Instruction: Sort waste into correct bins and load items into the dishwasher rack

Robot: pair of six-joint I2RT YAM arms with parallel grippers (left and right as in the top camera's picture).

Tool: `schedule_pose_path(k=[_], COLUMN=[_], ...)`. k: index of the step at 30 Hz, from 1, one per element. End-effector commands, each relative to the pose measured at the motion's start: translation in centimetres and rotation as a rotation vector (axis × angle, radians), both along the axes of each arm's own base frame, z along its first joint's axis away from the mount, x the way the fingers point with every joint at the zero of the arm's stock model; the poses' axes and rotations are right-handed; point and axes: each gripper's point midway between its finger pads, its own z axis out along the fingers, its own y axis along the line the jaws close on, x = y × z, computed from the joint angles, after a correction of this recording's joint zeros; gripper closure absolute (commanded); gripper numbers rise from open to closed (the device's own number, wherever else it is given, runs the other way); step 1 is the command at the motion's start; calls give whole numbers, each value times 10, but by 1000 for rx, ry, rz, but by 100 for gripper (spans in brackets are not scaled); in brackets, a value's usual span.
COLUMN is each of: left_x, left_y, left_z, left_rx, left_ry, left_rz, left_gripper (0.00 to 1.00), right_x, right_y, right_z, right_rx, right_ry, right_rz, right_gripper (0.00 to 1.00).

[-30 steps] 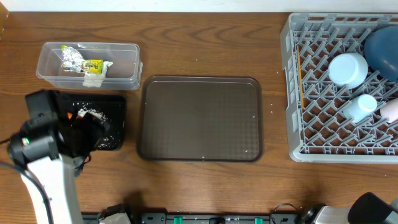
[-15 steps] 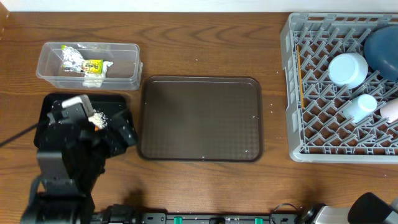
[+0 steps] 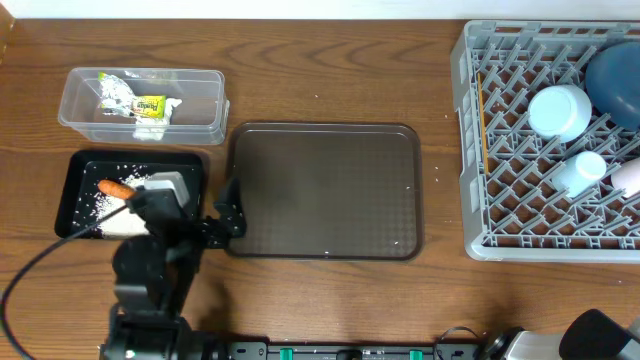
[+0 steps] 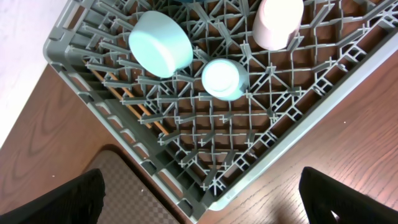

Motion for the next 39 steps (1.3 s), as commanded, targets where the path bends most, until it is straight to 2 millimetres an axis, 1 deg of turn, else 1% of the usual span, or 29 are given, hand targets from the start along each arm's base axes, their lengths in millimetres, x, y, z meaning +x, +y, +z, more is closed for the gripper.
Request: schedule_pose_path(k=[1, 6, 10, 16, 25, 30, 32, 34, 36, 37, 39], left_x=[-4, -4, -3, -4, -12, -11, -10, -11, -13, -13, -13], left_y=[-7, -4, -2, -1, 7, 13, 16, 20, 25, 24, 25], left_z=[-6, -17, -30, -44, -49, -60, -69, -87, -112, -109, -110], left_rx=[-10, -12, -12, -17, -21, -12, -5, 9, 30, 26, 27], left_ry=[-67, -164, -193, -247, -316, -273, -236, -162, -61, -73, -71], left_rz=[-35, -17, -2, 2, 44, 78, 94, 117, 147, 141, 142], left_gripper=[2, 2, 2, 2, 2, 2, 2, 2, 2, 2, 2], right_x=[0, 0, 0, 0, 0, 0, 0, 0, 0, 0, 0], right_y=[1, 1, 1, 1, 0, 0, 0, 0, 0, 0, 0], right_z=[1, 1, 1, 1, 1, 1, 1, 1, 1, 1, 1], right_rx=[-10, -10, -10, -10, -10, -10, -10, -11, -10, -10, -10], right_ry=[2, 1, 1, 1, 1, 1, 1, 1, 1, 1, 2], right_rz=[16, 17, 17, 17, 14, 14, 14, 14, 14, 14, 14], right_gripper=[1, 1, 1, 1, 1, 1, 1, 1, 1, 1, 1])
